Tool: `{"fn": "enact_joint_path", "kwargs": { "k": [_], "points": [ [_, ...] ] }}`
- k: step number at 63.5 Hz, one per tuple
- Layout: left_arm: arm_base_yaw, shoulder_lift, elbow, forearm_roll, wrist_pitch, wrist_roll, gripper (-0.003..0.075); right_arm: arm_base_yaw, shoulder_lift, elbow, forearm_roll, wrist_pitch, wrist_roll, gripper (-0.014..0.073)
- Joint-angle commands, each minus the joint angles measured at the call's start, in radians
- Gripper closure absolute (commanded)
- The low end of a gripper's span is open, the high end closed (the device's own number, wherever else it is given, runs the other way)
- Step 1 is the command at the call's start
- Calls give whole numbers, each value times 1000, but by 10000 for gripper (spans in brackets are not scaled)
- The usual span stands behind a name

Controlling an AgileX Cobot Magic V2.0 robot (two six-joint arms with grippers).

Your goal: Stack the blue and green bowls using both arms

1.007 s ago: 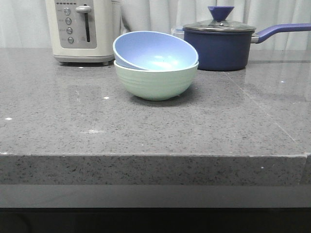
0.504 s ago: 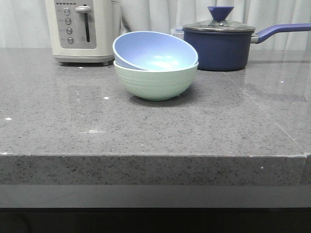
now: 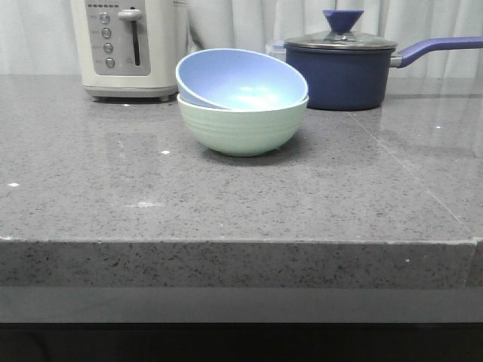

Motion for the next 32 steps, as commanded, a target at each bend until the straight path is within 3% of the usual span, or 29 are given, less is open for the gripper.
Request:
{"fn": "enact_joint_path", "kwargs": {
  "k": [1, 32],
  "points": [
    [14, -19, 4, -3, -79, -7, 740, -6, 6, -26, -8, -66, -1, 648],
    [-10, -19, 4, -3, -50, -7, 740, -6, 6, -26, -8, -66, -1, 648]
  ]
}}
